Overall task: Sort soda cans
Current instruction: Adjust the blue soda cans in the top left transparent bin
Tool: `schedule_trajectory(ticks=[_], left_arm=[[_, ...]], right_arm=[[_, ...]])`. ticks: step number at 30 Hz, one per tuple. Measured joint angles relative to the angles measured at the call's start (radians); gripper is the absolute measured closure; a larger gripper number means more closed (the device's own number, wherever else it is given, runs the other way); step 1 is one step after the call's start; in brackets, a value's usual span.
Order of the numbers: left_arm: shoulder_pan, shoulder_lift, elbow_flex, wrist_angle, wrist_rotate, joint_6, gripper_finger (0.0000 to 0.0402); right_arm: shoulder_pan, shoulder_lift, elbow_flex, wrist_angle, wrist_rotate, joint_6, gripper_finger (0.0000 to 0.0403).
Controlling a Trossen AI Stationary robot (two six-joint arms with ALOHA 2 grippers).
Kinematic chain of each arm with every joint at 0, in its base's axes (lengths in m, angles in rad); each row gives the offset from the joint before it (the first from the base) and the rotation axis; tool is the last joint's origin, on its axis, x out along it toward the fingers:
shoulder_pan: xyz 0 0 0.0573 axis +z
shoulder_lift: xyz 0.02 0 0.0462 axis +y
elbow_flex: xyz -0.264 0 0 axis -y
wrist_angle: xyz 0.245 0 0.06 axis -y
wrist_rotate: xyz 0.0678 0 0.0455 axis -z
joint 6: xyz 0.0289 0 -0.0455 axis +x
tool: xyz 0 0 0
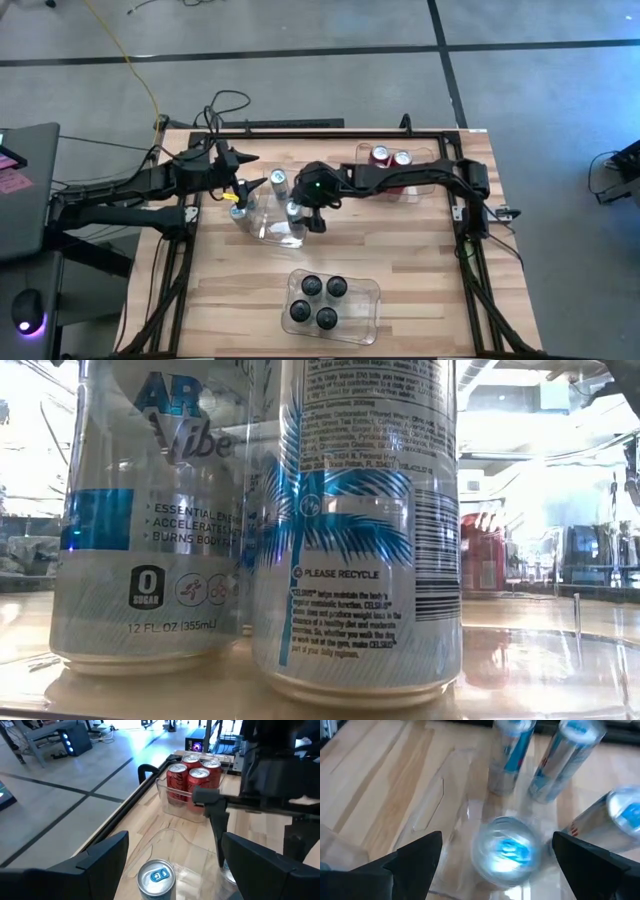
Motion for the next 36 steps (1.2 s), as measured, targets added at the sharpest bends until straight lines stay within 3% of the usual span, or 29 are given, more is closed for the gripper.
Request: schedule_trajectory(ticks=[36], left_arm=[[0.000, 0.000, 0.000, 0.000, 0.000, -0.020, 0.0085]], right_arm=[[-0.018, 0.069, 0.002, 0.030, -0.009, 0.097, 0.0009]])
